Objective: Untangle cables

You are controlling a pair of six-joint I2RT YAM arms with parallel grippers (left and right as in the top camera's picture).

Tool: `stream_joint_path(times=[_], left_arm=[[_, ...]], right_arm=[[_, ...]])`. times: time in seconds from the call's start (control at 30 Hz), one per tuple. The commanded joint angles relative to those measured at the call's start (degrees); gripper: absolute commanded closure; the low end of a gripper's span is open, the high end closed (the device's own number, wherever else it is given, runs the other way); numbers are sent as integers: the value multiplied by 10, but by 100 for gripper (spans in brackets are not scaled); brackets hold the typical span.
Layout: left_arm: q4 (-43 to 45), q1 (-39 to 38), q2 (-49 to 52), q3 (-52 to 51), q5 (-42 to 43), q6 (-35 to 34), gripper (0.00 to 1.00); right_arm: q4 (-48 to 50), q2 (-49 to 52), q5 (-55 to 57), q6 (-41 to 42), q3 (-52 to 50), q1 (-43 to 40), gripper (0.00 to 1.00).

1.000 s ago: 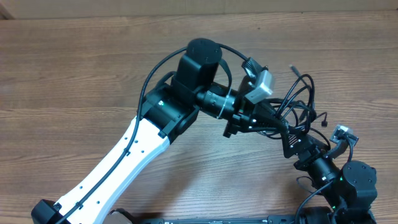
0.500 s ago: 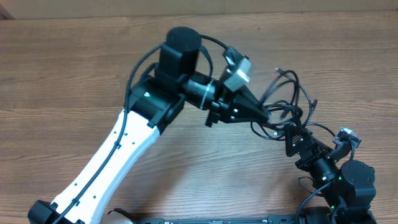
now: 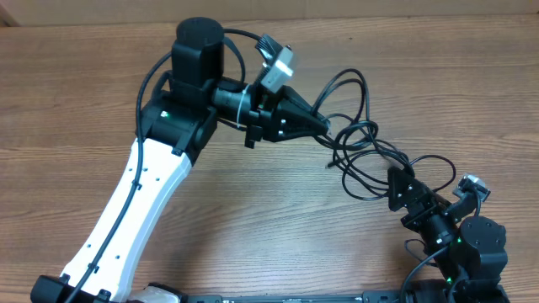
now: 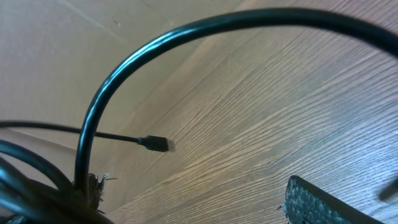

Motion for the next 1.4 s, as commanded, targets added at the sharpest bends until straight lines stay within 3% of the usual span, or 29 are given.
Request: stream_joint_path(times=[0.0,0.63,0.87,1.37], left_arm=[[5,30,-10,17,38,-14,96],[1,61,-10,17,38,-14,96],[2,59,-9,17,21,-14,96],[38,-37,-9,17,-95,-16,96]], right_arm=[[-15,0,64,1,4,-2,8],[-14,0,60,0,4,-2,7],[41,0,-39,-43,4,-2,8],[81,0,-114,-63,4,-2,8]])
